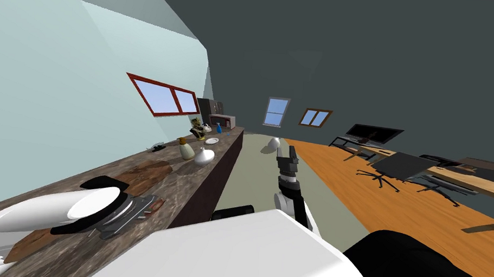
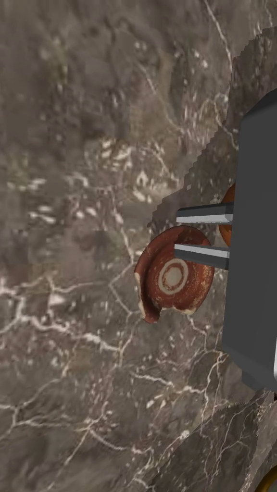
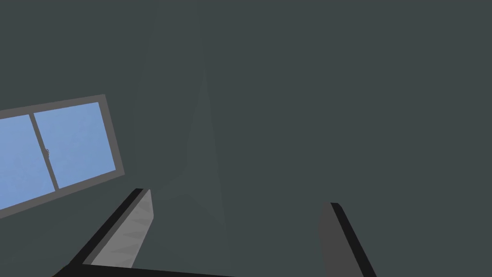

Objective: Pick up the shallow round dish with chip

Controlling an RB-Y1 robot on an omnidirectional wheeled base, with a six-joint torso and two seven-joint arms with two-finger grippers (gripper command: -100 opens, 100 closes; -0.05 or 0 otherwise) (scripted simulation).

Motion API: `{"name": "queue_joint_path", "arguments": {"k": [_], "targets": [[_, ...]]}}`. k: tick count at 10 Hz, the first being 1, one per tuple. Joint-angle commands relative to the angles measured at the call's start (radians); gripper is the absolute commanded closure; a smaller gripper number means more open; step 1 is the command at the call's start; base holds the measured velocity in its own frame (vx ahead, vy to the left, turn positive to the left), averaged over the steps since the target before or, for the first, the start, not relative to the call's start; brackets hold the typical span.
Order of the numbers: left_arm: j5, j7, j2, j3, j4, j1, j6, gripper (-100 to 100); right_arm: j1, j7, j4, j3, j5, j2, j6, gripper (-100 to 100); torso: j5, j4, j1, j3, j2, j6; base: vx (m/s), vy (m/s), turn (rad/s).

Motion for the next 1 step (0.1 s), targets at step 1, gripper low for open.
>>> {"name": "queue_joint_path", "arguments": {"k": [1], "targets": [[0.000, 0.000, 0.000, 0.000, 0.000, 0.000, 0.000, 0, 0.000, 0.000, 0.000, 0.000, 0.000, 0.000, 0.000, 0, 0.000, 0.000, 0.000, 0.000, 0.000, 0.000, 0.000, 0.000, 0.000]]}}
